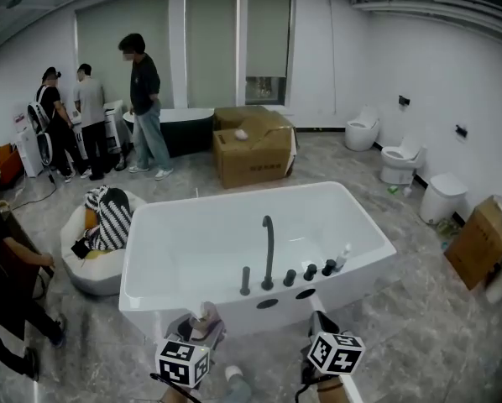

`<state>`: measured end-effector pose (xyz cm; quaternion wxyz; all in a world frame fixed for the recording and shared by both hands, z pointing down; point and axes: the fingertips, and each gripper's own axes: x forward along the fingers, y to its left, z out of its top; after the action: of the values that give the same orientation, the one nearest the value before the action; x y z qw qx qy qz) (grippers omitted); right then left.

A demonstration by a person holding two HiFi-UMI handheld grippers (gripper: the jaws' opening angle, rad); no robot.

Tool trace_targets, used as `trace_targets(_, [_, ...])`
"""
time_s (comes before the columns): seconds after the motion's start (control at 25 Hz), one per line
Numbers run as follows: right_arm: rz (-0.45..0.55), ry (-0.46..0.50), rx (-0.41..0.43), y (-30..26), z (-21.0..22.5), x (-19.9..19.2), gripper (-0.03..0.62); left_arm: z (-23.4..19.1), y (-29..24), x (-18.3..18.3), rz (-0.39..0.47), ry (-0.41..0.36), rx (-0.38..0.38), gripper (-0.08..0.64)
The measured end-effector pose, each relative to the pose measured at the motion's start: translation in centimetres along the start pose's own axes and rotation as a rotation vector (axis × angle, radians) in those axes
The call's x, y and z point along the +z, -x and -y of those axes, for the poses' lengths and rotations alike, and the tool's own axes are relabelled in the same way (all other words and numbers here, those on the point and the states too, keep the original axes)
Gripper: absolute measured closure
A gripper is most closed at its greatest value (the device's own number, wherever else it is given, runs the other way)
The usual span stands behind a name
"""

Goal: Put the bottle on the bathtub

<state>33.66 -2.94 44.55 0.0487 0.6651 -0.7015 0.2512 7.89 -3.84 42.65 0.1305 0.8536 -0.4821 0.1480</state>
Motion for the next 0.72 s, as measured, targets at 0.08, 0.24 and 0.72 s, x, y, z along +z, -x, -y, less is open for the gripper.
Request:
trace_targets(0.08, [-0.001, 0.008, 0.000, -1.1, 0.0, 0.8, 0.589, -0.7, -1.2, 0.7, 0.008, 0.003, -0.002, 0.333])
trace_targets(0.24, [0.004, 0.022, 0.004, -3.9, -0.4, 2.7, 0.589, -2.5, -3.7, 2.2, 0.020, 0.009, -0.003, 0.333])
trace_targets(0.72, [0.005, 0.072, -0.007, -12.0, -1.4, 8.1, 0.589, -7.6, -11.5, 6.2, 0.028, 0.032, -0.014, 0.333])
